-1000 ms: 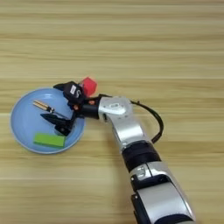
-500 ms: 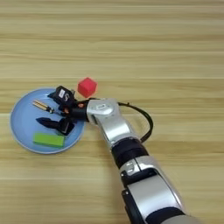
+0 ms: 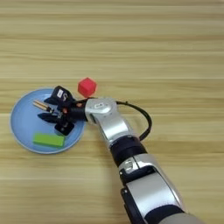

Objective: Move the objects on the table

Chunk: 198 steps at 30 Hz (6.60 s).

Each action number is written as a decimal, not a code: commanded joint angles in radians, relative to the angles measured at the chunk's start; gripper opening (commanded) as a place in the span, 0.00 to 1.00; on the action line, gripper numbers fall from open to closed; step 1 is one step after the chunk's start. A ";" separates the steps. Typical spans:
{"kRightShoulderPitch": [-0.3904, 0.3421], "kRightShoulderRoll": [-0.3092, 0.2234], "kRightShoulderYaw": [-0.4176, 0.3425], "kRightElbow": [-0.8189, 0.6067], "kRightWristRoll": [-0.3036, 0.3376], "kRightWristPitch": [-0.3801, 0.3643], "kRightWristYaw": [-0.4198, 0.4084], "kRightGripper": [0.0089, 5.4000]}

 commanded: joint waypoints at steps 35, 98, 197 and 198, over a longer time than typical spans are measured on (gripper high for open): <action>-0.201 -0.015 0.055 0.310 -0.090 -0.097 -0.060 0.15; -0.381 -0.368 -0.235 0.549 -0.060 -0.114 -0.159 0.15; -0.175 -0.151 -0.061 -0.070 0.000 -0.014 0.065 0.99; -0.182 -0.144 -0.057 -0.055 -0.005 -0.018 0.057 0.99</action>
